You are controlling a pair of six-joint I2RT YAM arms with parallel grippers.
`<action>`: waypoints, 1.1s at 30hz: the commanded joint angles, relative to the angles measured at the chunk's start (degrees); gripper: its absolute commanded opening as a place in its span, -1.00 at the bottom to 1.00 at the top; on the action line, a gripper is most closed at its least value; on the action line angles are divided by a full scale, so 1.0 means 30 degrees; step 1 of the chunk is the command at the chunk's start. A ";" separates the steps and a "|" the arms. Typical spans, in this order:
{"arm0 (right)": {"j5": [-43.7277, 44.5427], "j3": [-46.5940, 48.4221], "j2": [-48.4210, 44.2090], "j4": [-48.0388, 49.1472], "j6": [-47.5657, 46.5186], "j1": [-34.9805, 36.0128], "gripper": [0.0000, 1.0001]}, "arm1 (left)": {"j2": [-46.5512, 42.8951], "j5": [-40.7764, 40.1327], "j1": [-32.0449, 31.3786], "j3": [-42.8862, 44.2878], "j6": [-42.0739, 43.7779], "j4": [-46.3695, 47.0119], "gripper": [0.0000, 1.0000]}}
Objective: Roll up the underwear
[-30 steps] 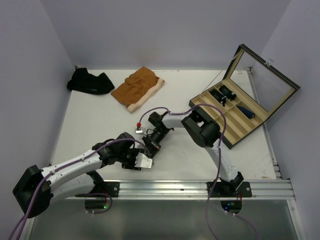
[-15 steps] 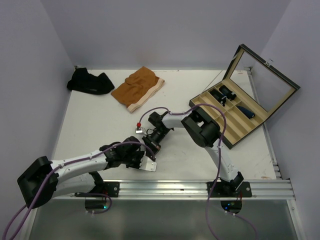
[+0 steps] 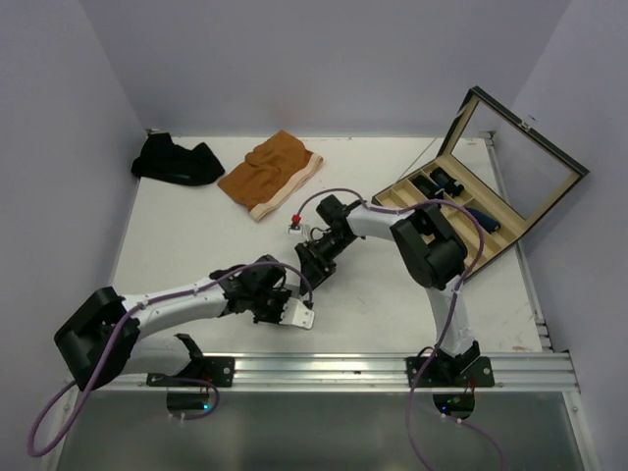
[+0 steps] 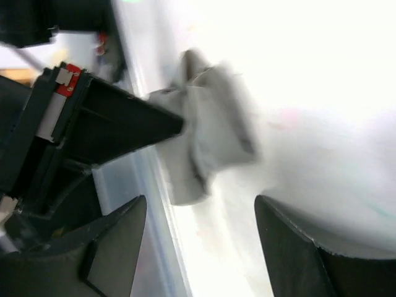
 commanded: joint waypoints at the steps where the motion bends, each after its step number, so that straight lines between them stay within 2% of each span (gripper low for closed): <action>1: 0.5811 -0.0397 -0.1456 0.2235 -0.0836 -0.1421 0.51 | 0.2260 0.2660 0.0893 0.0492 0.0701 -0.3519 -1.00; 5: 0.6337 -0.0689 -0.3858 0.2118 -0.1127 -0.2505 0.49 | 0.4519 0.4189 0.3380 0.2805 0.0996 -0.5570 -1.00; 10: 0.7595 -0.1538 -0.7256 0.2088 -0.2036 -0.2829 0.38 | 0.8268 0.6502 0.5171 0.6024 0.1757 -0.7680 -1.00; 13: 0.7629 -0.2125 -0.8781 0.1855 -0.2765 -0.2829 0.22 | 1.0787 0.7499 0.6547 0.7637 0.2721 -0.8997 -1.00; 17: 0.6928 -0.2594 -0.9896 0.1008 -0.4168 -0.2712 -0.23 | 1.3980 0.8496 0.8566 1.0095 0.4334 -1.1630 -1.00; 20: 0.6283 -0.2653 -1.0277 0.0392 -0.5516 -0.2099 -0.33 | 1.6003 0.8761 0.9418 1.1914 0.4746 -1.2659 -1.00; 24: 0.7214 -0.2682 -1.0571 0.0417 -0.7102 0.0066 -0.31 | 1.8345 0.8849 1.0182 1.3732 0.5244 -1.3804 -0.99; 25: 0.7566 -0.2653 -1.0513 0.0476 -0.7656 0.1261 -0.29 | 1.8613 0.8820 1.0271 1.3970 0.5245 -1.3951 -0.98; 28: 0.9060 -0.2770 -1.0104 0.1762 -0.8040 0.3314 -0.18 | 1.9463 0.8703 1.0359 1.4616 0.5303 -1.4420 -0.96; 33: 1.1082 -0.3677 -0.8905 0.5130 -0.8716 0.5138 -0.06 | 2.0079 0.8585 1.0359 1.4939 0.5041 -1.4568 -0.91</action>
